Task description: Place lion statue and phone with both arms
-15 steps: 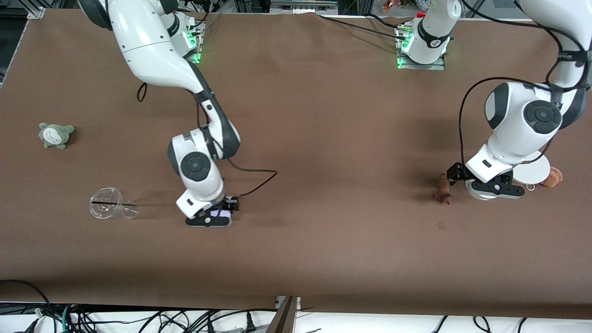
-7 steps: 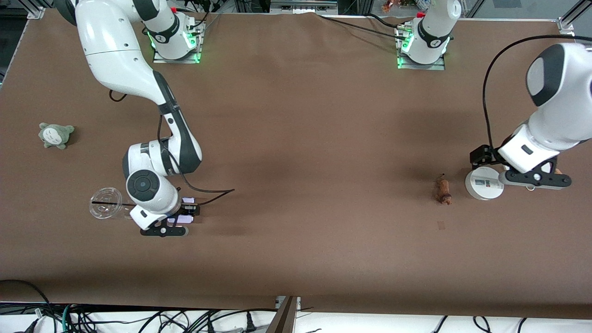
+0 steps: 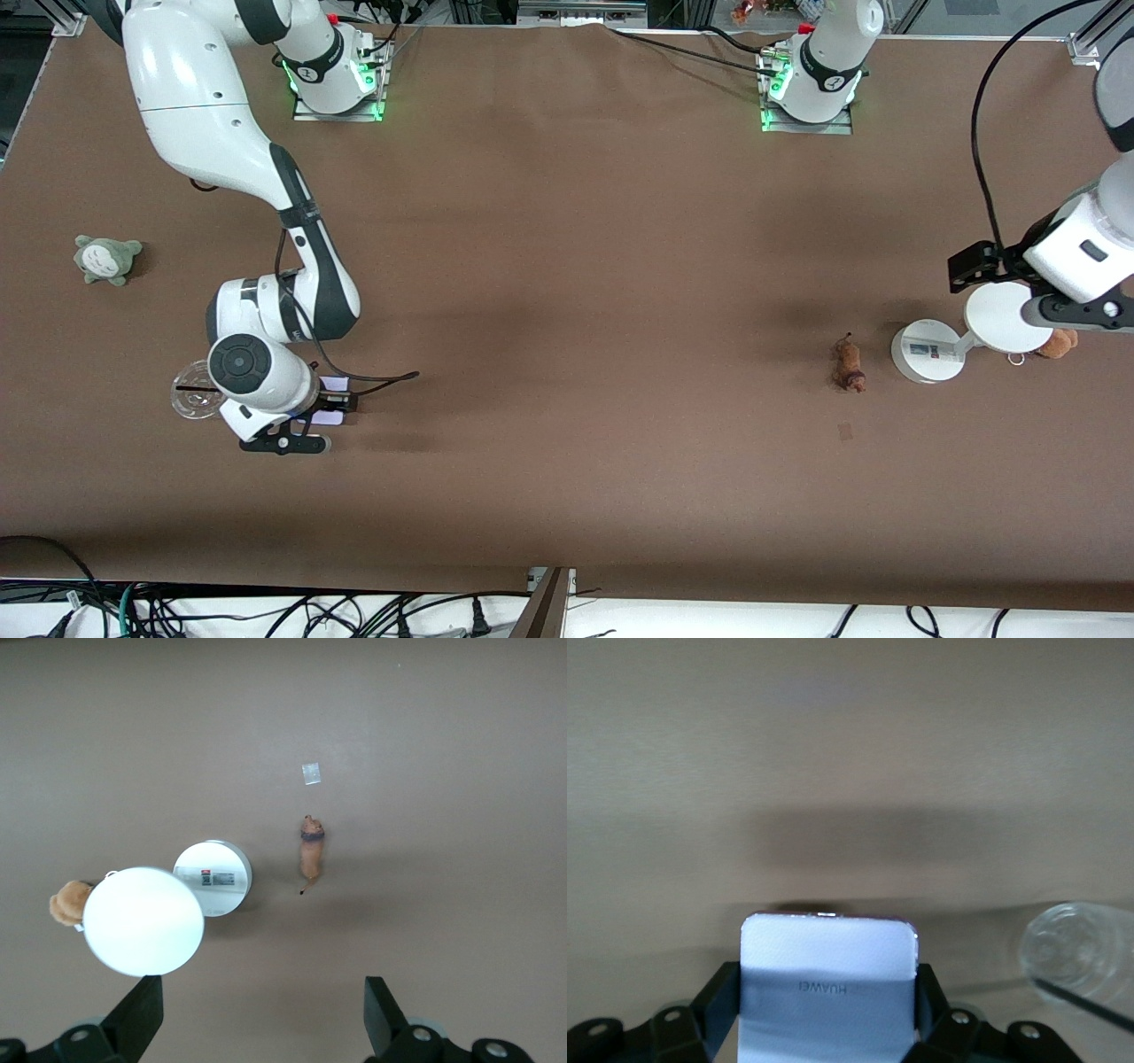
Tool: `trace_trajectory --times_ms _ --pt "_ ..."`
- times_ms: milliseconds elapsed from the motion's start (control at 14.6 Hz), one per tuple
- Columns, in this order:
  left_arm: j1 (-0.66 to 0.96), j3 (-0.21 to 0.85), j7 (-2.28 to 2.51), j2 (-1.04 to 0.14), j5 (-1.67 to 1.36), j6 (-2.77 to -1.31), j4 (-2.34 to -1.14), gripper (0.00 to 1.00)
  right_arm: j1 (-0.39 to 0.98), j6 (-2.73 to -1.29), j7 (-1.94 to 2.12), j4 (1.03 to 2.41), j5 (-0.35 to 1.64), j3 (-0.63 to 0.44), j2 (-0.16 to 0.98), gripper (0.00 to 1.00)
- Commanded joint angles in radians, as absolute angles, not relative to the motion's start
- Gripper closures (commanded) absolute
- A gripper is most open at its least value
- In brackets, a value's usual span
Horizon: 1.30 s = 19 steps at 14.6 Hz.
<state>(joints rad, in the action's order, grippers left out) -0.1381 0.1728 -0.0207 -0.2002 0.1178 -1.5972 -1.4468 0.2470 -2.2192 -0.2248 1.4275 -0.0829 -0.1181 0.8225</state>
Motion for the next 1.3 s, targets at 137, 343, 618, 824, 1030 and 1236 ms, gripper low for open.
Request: trace_trajectory --times_ms 137,343,618,824,1030,1236 --pt "-0.176 0.169 -0.009 -0.212 0.106 -1.569 -1.376 0.00 0.218 -2.224 -0.193 1.447 -0.074 -0.103 0.804 0.59" --pt "-0.236 0.169 -0.021 -0.204 0.033 -1.572 -1.371 0.00 0.212 -2.249 -0.192 1.448 -0.077 -0.103 0.814 0.59" --pt "-0.264 0.176 -0.017 -0.132 0.002 -1.575 -1.465 0.00 0.199 -2.273 -0.164 1.447 -0.077 -0.103 0.831 0.59" --pt "-0.265 0.178 -0.011 -0.039 0.000 -1.598 -1.572 0.00 0.198 -2.304 -0.146 1.448 -0.075 -0.103 0.844 0.59" --pt "-0.265 0.179 -0.011 0.000 0.000 -1.611 -1.627 0.00 0.199 -2.312 -0.147 1.445 -0.074 -0.103 0.847 0.00" --pt "-0.245 0.175 -0.008 -0.012 0.000 -1.653 -1.629 0.00 0.206 -2.299 -0.138 1.430 -0.075 -0.103 0.821 0.00"
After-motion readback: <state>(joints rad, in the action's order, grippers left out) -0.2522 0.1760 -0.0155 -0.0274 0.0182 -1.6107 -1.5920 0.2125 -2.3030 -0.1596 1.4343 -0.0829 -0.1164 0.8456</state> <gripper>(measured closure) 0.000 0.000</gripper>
